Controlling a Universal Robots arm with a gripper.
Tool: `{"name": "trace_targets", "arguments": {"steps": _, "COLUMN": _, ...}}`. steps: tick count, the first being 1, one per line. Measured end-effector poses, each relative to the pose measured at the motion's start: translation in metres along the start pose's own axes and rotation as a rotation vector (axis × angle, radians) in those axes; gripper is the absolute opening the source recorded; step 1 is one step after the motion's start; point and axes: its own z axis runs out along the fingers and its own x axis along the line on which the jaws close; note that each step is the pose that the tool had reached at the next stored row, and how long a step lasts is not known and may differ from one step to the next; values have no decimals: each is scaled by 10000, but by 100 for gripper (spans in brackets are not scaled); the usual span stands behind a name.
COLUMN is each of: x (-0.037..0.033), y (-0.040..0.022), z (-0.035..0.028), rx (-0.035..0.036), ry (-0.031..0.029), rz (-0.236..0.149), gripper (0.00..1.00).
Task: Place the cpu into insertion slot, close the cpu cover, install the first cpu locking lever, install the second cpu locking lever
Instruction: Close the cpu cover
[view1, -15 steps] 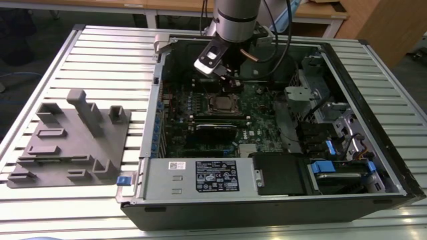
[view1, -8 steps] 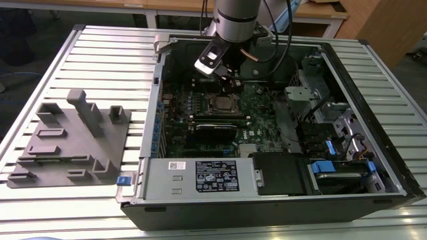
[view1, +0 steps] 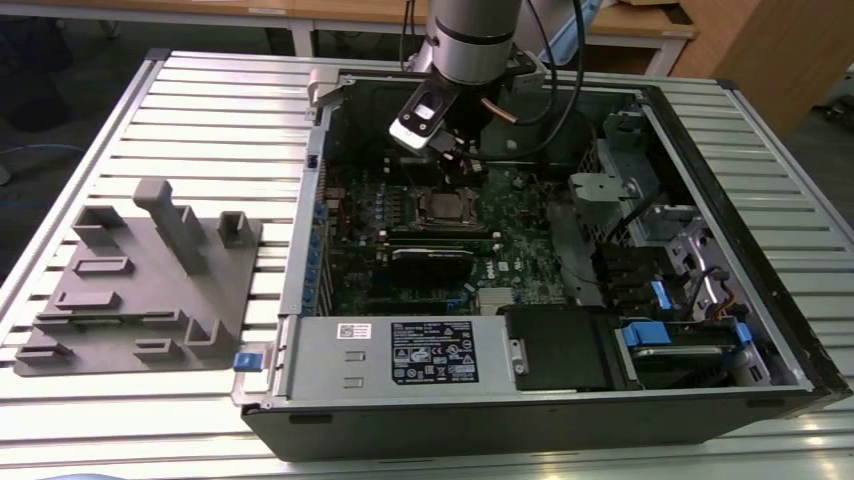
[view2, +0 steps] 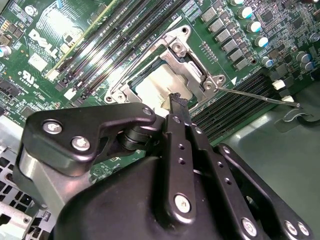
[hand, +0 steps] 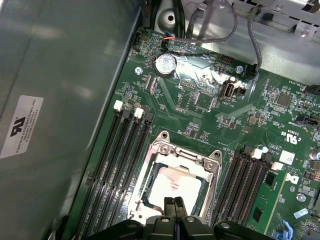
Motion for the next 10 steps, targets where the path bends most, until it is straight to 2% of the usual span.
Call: {"name": "trace_targets", "arguments": {"steps": 10, "x": 6, "y": -17, "z": 1, "rx": -3, "ry": 1, "rz": -1, "gripper": 11}}
